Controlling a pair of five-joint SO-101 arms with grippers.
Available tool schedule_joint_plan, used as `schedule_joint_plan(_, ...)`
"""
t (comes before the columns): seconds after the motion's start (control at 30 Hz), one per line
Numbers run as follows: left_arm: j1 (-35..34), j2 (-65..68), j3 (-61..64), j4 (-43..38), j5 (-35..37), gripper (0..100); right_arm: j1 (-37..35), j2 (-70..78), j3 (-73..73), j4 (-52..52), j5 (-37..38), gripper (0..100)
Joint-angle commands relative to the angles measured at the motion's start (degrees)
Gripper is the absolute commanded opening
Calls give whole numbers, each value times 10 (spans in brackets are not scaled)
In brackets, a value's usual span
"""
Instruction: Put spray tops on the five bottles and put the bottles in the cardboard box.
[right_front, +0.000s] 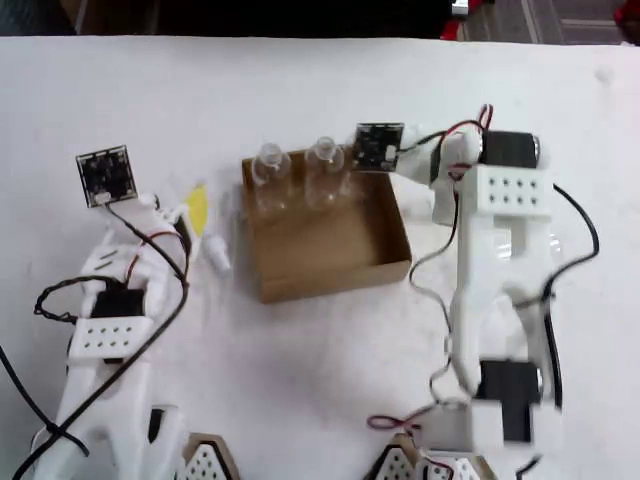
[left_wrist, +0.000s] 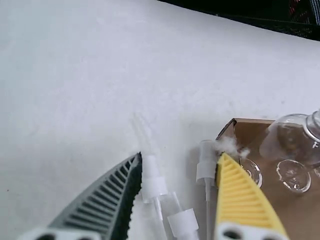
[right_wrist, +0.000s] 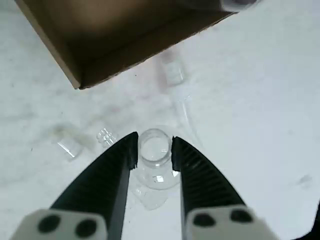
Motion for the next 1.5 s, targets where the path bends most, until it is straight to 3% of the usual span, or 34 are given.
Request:
schedule_joint_plan(0.0,-3,-7,-5,-18,-7,229,-23,-103,-23,7,-65,19)
schedule_joint_plan(0.3,-3,-4,-4,-17,-7,228,-54,-126,-31,-4,-228,19)
schedule_joint_plan(0.7,-5,-4,-4,-17,-7,227,-262,-206,-33,-15,-498,19)
schedule_joint_plan(0.8,-5,-4,-4,-17,-7,227,-307,-206,-24,-56,-560,19)
schedule_joint_plan(1.0,-6,-4,-4,-17,-7,227,-322,-206,89,-192,-699,23)
schedule_joint_plan(1.47,-6,-6,-5,-17,-7,228,-327,-414,537,-508,-817,20)
